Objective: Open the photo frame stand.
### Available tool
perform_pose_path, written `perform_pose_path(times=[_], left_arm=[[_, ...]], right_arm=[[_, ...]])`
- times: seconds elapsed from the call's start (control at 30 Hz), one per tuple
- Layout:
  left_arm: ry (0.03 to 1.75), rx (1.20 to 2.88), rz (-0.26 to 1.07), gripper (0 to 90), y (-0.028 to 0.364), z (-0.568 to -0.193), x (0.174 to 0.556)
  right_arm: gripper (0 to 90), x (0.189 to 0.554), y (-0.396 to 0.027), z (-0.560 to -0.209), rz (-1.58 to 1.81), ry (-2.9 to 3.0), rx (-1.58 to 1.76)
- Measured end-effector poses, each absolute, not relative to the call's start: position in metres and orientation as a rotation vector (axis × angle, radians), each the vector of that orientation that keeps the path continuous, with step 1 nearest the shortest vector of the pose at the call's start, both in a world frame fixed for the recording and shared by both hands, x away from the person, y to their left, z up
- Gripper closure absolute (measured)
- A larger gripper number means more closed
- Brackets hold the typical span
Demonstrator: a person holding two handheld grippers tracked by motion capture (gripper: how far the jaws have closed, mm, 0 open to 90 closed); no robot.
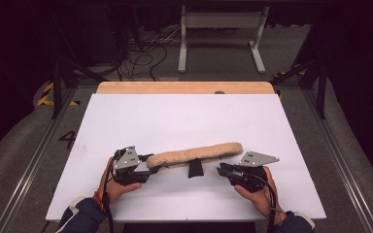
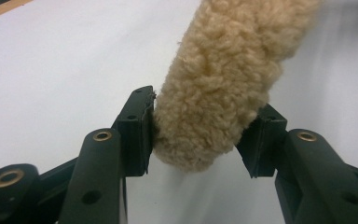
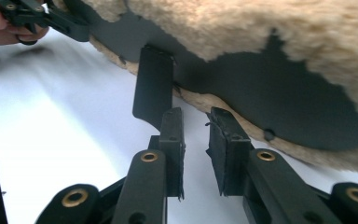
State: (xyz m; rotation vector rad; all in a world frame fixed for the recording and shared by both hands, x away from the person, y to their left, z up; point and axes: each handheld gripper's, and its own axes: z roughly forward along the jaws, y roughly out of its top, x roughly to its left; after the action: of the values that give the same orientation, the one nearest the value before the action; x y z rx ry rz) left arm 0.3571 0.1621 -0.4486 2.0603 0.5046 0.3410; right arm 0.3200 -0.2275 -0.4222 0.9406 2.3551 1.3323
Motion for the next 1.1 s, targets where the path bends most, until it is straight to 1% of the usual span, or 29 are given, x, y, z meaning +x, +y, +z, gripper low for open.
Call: perform_pose_path(times=[0.1, 0.27, 0.37, 0.4, 0.63, 0.77, 1.1], left_arm=[[0.492, 2.066, 0.353, 51.4, 0.164, -0.447, 0.355], [0.480, 2.068, 0.355, 49.6, 0.166, -0.445, 0.353], [0.475, 2.066, 0.348, 46.4, 0.166, -0.444, 0.351], [0.473, 2.067, 0.349, 44.0, 0.165, -0.444, 0.350], [0.473, 2.074, 0.359, 42.4, 0.164, -0.441, 0.345], [0.474, 2.074, 0.358, 42.7, 0.163, -0.440, 0.345], [0.475, 2.080, 0.351, 46.2, 0.164, -0.439, 0.343]], right_arm=[[75.3, 0.320, -0.232, -0.421, 1.336, 2.336, 0.958], [71.6, 0.321, -0.234, -0.420, 1.328, 2.319, 0.971], [65.3, 0.320, -0.235, -0.417, 1.318, 2.298, 0.982], [60.9, 0.319, -0.236, -0.414, 1.321, 2.286, 0.993], [55.8, 0.313, -0.239, -0.413, 1.307, 2.284, 0.993], [56.5, 0.312, -0.246, -0.413, 1.300, 2.273, 1.013], [65.1, 0.315, -0.255, -0.413, 1.290, 2.219, 1.051]])
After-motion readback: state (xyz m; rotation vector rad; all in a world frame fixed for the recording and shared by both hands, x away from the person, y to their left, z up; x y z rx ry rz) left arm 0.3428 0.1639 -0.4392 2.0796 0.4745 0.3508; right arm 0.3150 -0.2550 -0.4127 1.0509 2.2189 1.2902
